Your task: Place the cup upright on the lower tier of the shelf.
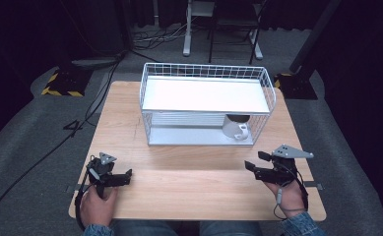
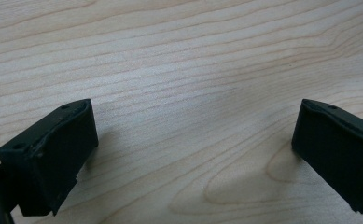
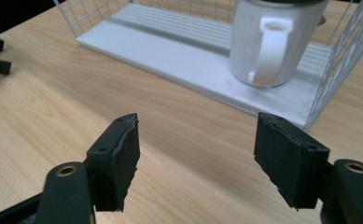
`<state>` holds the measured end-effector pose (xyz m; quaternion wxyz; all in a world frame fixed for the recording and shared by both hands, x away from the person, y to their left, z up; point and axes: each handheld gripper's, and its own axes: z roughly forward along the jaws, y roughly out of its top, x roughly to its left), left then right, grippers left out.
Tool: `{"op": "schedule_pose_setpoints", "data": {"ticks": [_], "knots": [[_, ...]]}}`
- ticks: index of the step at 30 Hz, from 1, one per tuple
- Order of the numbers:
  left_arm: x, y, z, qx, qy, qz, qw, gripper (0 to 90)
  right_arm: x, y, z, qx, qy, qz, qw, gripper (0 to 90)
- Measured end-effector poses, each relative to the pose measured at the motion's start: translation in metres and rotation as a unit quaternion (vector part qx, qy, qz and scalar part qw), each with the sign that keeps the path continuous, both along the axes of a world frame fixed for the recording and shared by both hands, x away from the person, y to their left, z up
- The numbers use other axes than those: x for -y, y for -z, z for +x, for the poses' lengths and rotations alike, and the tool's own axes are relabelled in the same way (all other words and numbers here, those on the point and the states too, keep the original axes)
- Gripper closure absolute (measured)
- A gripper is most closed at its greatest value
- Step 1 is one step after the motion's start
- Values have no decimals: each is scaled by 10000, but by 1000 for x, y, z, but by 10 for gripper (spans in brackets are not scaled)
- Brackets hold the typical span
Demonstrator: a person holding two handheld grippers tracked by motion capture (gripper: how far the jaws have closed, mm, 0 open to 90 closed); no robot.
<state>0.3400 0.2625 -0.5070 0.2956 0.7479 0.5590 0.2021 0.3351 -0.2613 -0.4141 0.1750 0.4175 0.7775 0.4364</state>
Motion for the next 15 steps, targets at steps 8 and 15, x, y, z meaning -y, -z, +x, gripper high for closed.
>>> {"op": "schedule_pose_setpoints", "data": {"ticks": [8,15], "knots": [[0,0,0,0,1,3,10000,5,-8,21,-11,-174,-329,-98,9993,277],[0,0,0,0,-1,0,10000,5,-18,44,-20,-346,-523,-290,9976,267]]}}
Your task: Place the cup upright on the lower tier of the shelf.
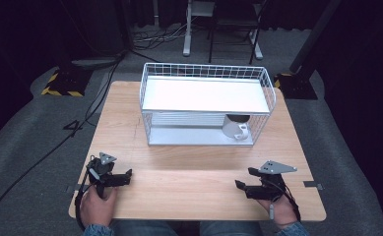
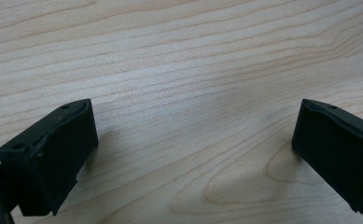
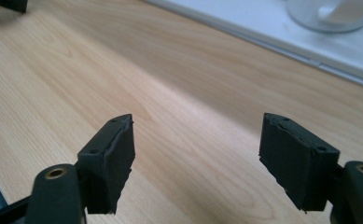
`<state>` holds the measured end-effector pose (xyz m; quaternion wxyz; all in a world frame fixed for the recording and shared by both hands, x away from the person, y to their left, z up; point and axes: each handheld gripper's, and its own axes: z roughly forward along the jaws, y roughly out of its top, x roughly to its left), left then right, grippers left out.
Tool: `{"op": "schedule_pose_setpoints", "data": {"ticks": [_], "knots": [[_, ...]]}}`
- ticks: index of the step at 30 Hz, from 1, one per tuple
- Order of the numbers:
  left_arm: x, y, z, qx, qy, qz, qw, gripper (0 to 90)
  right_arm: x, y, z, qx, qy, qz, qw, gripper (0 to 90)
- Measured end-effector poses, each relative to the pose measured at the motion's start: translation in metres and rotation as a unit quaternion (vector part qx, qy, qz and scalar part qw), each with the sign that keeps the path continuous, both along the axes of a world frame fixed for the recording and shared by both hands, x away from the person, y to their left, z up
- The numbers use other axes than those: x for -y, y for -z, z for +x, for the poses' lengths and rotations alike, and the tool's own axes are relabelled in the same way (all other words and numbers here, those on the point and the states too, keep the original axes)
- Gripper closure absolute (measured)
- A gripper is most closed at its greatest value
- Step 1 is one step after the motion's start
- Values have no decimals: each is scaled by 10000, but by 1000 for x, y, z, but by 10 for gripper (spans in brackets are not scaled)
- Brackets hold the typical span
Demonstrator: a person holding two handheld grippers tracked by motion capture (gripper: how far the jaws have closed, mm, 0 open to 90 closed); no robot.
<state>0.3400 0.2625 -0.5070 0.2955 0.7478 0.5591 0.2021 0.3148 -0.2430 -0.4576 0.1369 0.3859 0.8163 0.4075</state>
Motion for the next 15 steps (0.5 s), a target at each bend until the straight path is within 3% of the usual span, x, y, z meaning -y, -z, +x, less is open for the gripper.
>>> {"op": "schedule_pose_setpoints", "data": {"ticks": [8,14,15], "knots": [[0,0,0,-1,1,1,10000,5,-8,24,-4,-191,-125,-42,9997,246],[0,0,0,-1,2,2,10000,5,-15,36,-5,-192,-168,-317,9992,236],[0,0,0,0,1,1,10000,5,-18,38,-6,-89,-173,-433,9989,236]]}}
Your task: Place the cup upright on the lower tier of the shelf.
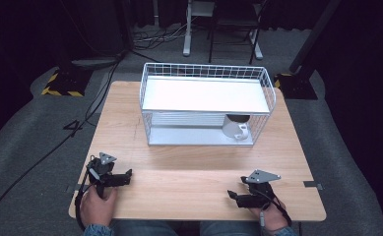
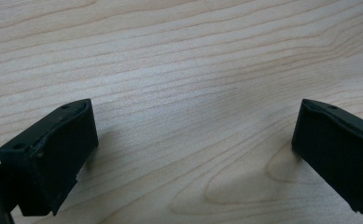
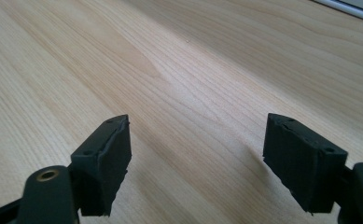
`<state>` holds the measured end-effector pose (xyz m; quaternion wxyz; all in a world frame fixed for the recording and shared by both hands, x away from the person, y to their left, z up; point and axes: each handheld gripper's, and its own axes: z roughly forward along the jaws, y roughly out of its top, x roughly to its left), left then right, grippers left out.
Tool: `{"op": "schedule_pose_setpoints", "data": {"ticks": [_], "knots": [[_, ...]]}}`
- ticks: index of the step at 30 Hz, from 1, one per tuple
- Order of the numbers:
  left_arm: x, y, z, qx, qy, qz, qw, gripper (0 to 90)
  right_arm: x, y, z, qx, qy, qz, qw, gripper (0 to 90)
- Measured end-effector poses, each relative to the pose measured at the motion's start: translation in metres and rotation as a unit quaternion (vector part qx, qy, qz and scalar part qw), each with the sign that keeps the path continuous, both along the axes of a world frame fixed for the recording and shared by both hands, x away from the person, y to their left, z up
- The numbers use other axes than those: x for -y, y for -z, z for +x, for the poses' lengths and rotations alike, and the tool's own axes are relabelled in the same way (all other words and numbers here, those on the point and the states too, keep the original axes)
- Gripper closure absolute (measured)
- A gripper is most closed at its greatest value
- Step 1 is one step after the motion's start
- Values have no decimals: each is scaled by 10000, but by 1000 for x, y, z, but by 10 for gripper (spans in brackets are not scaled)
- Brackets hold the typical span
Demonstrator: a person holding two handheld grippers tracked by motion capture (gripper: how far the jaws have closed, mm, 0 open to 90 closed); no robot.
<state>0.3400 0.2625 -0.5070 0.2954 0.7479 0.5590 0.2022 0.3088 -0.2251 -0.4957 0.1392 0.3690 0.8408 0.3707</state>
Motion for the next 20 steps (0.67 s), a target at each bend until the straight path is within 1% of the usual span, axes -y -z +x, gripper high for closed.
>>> {"op": "schedule_pose_setpoints", "data": {"ticks": [1,4,5,6,8,9,11,12,13,17,18,19,20], "knots": [[0,0,0,-1,0,-1,10000,5,-1,1,0,29,-4,-48,10000,235],[0,0,0,0,1,-1,10000,5,-3,4,0,15,-28,-80,10000,228],[0,0,0,0,0,-1,10000,5,-4,5,0,22,-33,-125,9999,219],[0,0,0,-1,0,-1,10000,5,-6,7,-1,137,-28,-180,9997,214],[0,0,0,-1,0,-1,10000,6,-6,7,-1,160,-40,-180,9997,204],[0,0,0,-1,1,0,10000,5,-7,9,1,208,-42,-134,9997,173],[0,0,0,0,0,-2,10000,5,-7,10,2,217,-45,-125,9997,160],[0,0,0,0,1,0,10000,5,-9,10,4,213,-94,-141,9996,131],[0,0,0,0,1,0,10000,5,-9,10,4,213,-94,-141,9996,131],[0,0,0,0,1,1,10000,5,-9,11,11,157,-184,-189,9995,52],[0,0,0,1,0,-1,10000,6,-12,12,14,86,-108,-254,9996,0],[0,0,0,1,0,-1,10000,5,-12,12,14,86,-108,-254,9996,0],[0,0,0,1,-1,-2,10000,5,-13,12,15,80,-39,-258,9996,0]]}}
